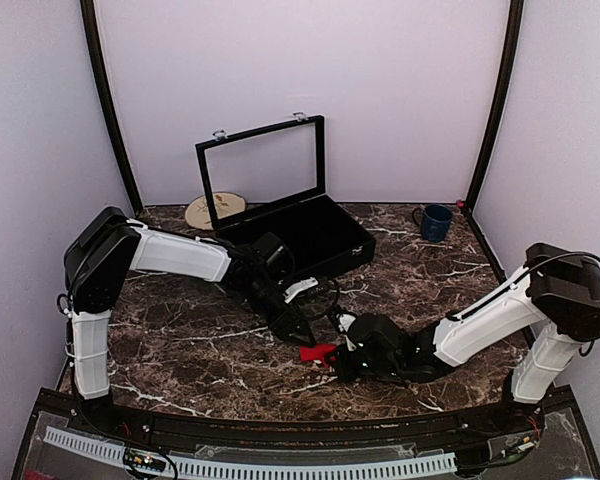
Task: Roll the socks
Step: Pass from the right arm to the left
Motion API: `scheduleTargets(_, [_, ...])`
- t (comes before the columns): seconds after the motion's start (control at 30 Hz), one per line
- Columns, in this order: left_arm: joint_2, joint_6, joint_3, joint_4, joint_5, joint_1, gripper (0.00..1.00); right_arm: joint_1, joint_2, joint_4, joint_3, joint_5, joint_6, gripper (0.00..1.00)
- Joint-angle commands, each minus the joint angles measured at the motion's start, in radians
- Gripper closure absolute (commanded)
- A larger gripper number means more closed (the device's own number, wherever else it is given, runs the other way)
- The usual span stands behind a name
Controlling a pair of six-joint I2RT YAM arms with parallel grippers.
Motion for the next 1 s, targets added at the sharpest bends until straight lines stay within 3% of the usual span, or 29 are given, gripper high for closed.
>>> scheduleTargets(0.0, [-0.014,0.025,0.014,-0.012,0.101,0.001,0.34,0.010,0.027,-0.148,-0.036,-0.062,-0.020,1.00])
scheduleTargets(0.47, [0.054,0.031,-0.018,0.045,0.141,-0.048,0.33,0.009,0.036,-0.132,-0.040,-0.070,0.000,1.00])
scheduleTargets(0.97, [0.066,0.053,-0.138,0.145,0.021,-0.071,0.37,-0.011,0.017,-0.120,-0.057,-0.102,0.021,1.00])
